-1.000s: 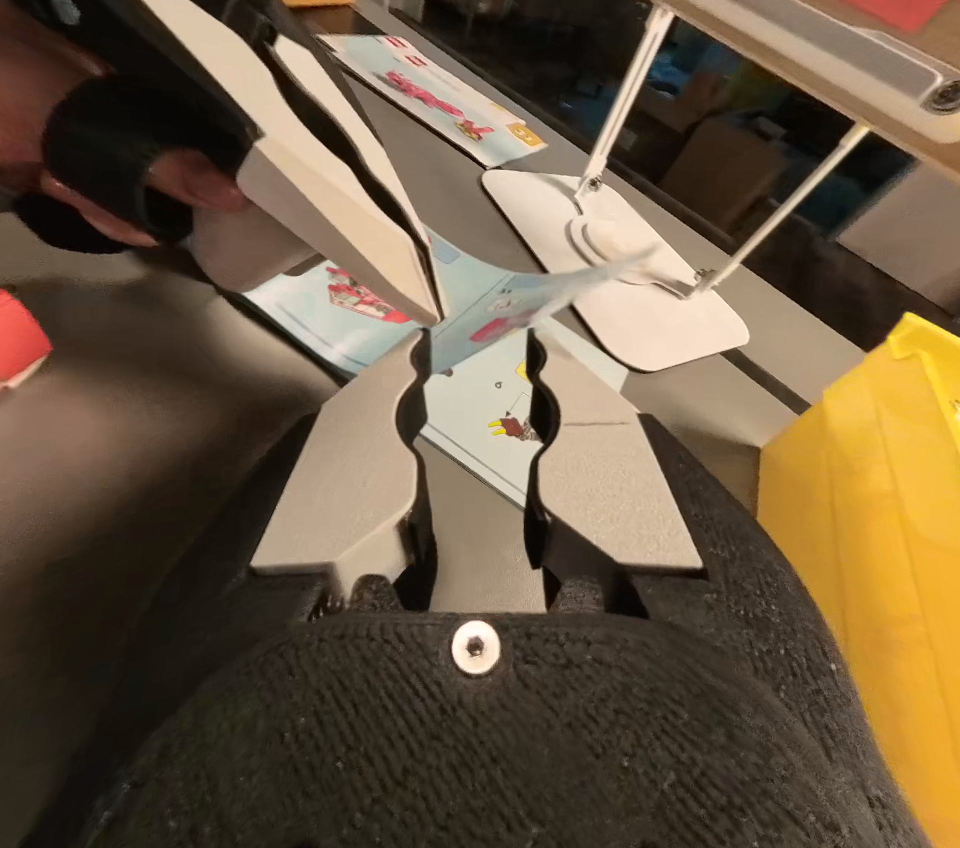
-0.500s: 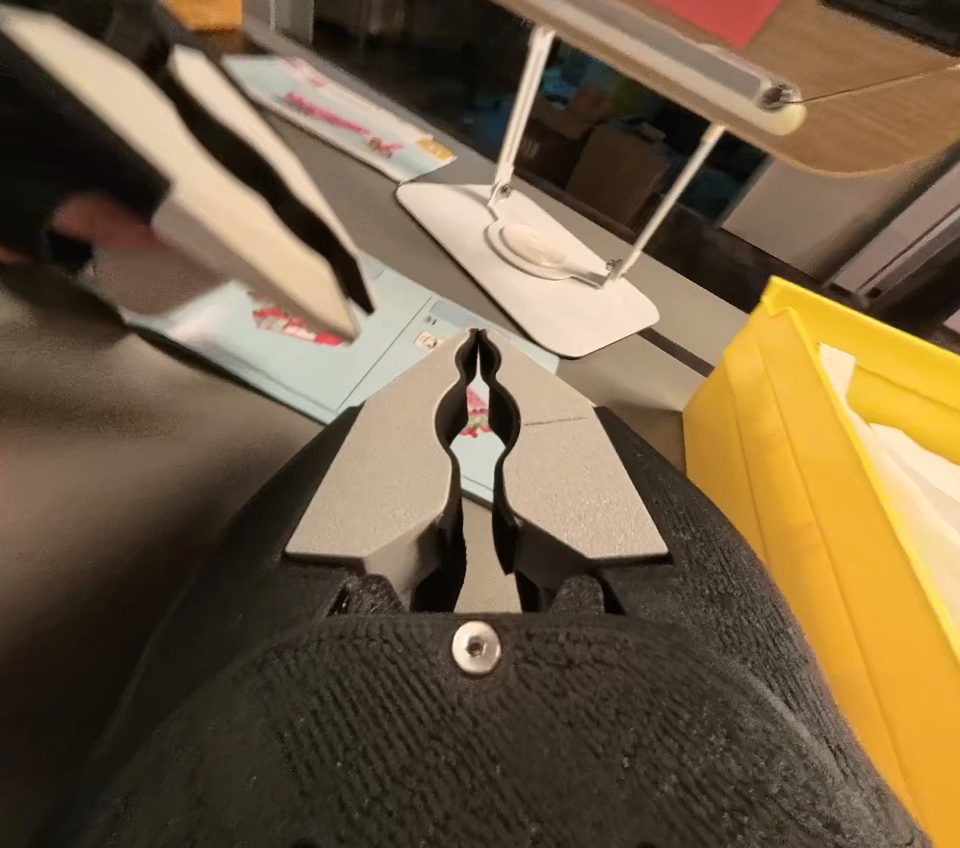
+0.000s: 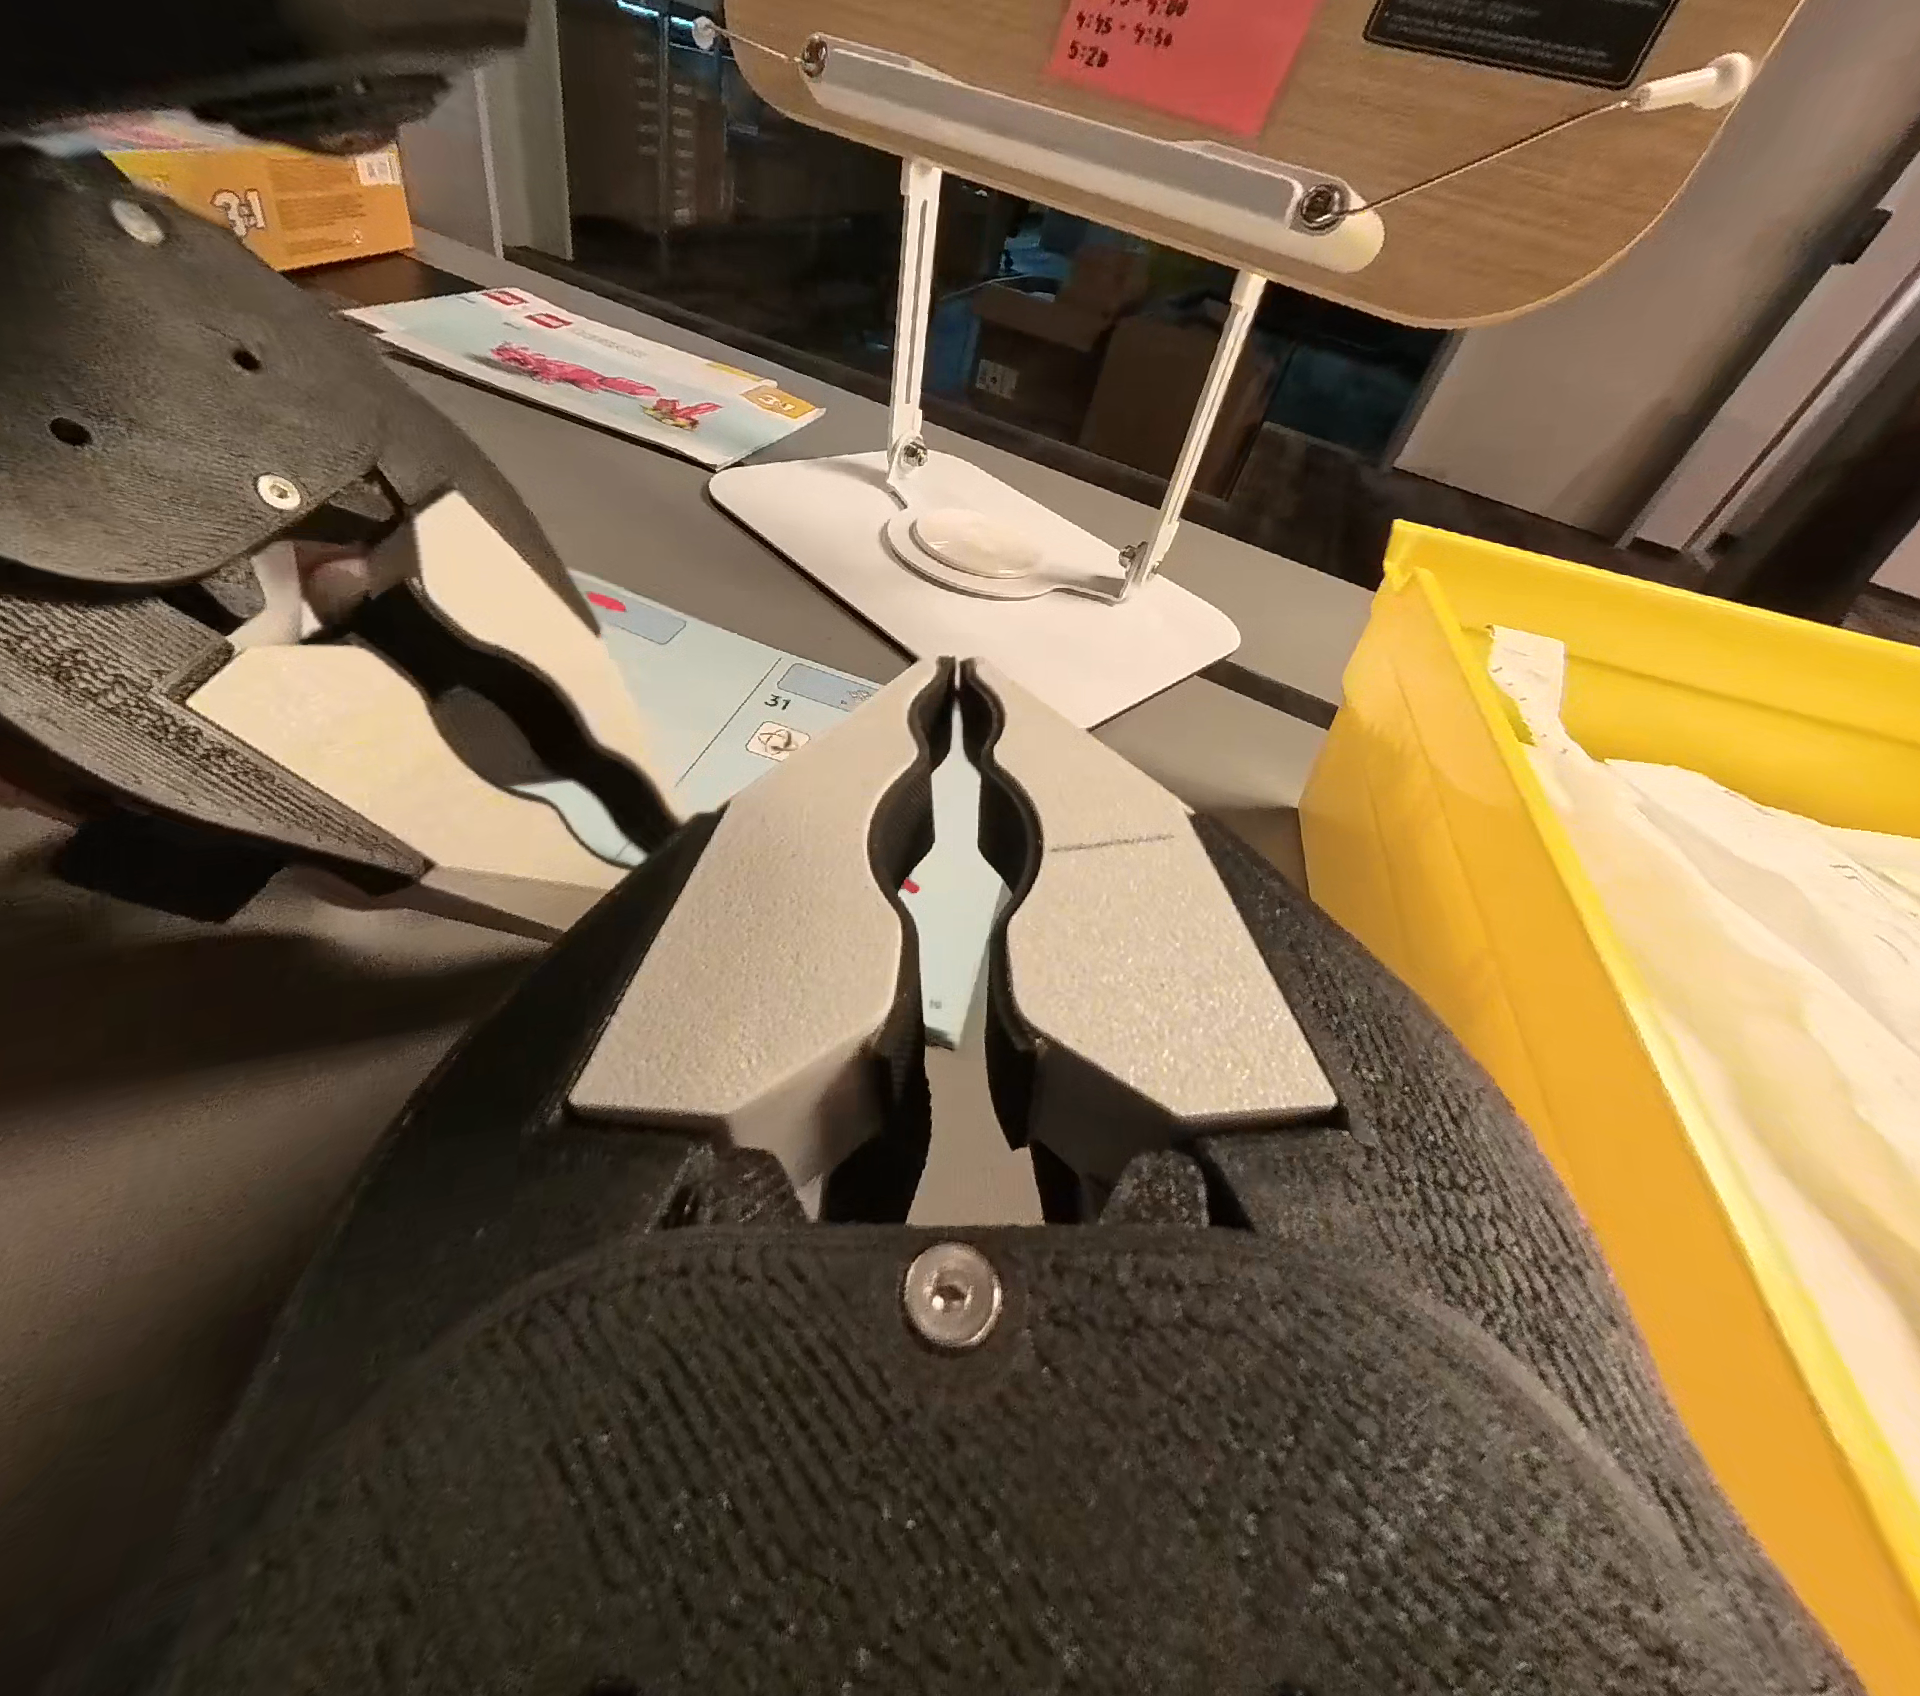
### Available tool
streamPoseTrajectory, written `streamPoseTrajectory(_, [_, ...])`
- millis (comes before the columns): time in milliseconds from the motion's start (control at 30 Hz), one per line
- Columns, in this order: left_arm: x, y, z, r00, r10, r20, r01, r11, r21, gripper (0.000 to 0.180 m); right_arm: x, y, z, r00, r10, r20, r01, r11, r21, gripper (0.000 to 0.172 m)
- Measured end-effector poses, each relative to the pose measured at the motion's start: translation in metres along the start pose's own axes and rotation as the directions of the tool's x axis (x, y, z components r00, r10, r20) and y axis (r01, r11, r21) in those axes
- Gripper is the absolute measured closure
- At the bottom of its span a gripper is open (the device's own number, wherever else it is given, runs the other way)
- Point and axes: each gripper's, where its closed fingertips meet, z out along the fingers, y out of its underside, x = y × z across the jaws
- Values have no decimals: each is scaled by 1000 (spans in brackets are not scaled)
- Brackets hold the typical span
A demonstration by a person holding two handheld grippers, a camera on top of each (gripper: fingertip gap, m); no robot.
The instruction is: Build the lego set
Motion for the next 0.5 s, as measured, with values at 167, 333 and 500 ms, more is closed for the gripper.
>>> streamPoseTrajectory(167, [0,-6,-5,991,-110,-71,115,990,82,180,5,-1,-1,1000,20,-18,-19,1000,8,171])
streamPoseTrajectory(333, [-13,-15,-19,982,-179,-57,187,965,185,180,8,1,0,999,18,-28,-18,1000,-4,168])
streamPoseTrajectory(500, [-22,-17,-34,968,-241,-74,253,927,277,180,10,13,3,998,-45,-43,41,995,-90,167])
